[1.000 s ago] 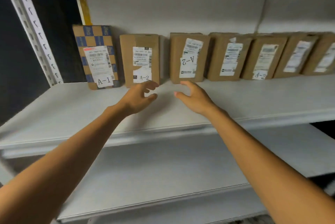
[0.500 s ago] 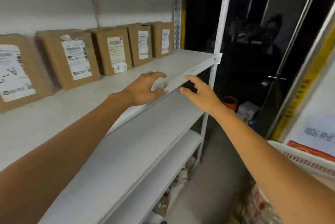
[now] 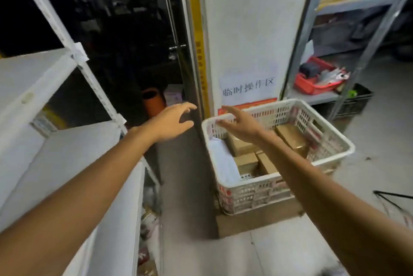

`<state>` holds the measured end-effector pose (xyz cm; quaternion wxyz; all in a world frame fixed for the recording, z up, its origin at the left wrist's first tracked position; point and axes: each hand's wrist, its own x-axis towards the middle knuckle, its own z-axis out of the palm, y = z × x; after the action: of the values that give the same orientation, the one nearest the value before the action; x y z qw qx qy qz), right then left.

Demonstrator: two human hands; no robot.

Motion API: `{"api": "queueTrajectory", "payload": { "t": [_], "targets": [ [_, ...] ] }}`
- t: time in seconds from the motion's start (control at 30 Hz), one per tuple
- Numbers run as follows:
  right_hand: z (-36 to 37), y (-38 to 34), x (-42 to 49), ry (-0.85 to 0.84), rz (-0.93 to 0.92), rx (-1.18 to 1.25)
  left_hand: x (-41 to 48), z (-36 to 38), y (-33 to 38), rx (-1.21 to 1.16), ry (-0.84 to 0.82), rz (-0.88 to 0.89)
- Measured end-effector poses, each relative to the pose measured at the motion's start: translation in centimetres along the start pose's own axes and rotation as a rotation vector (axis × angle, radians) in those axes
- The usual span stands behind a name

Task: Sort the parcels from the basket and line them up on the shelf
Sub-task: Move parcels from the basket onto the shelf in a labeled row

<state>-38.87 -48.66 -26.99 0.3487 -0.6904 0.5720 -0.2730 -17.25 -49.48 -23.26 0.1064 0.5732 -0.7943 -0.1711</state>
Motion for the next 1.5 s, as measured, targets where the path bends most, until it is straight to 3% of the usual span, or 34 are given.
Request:
{"api": "queueTrajectory", "payload": {
  "t": [0.13,0.43,0.6,0.87,1.13,1.27,1.5],
  "targets": [
    [-2.6,7.5,1.4,-0.001,0.082,0.021,6.8,6.4,2.6,-0.040,-0.166,0.082],
    [-6.3,21.3,7.8,-0.124,0.290,0.097,18.7,15.5,4.2,-0.063,-0.385,0.020],
    [-7.7,26.1,12.2,-0.161,0.375,0.135,22.3,17.3,3.0,-0.174,-0.316,-0.141],
    [-5.3,30.9,17.5,-0.203,0.565,0.224,25.7,22.3,-1.8,-0.279,-0.435,-0.261],
    [-2.4,35.7,22.5,-0.114,0.785,0.283,31.5,26.4,-7.0,-0.397,-0.521,-0.352],
    [-0.4,39.4,25.6,-0.116,0.803,0.238,33.4,31.7,-8.7,-0.472,-0.547,-0.466],
    [3.4,47.1,30.3,-0.071,0.744,0.273,36.2,39.9,-10.7,-0.673,-0.402,-0.656]
  ]
}}
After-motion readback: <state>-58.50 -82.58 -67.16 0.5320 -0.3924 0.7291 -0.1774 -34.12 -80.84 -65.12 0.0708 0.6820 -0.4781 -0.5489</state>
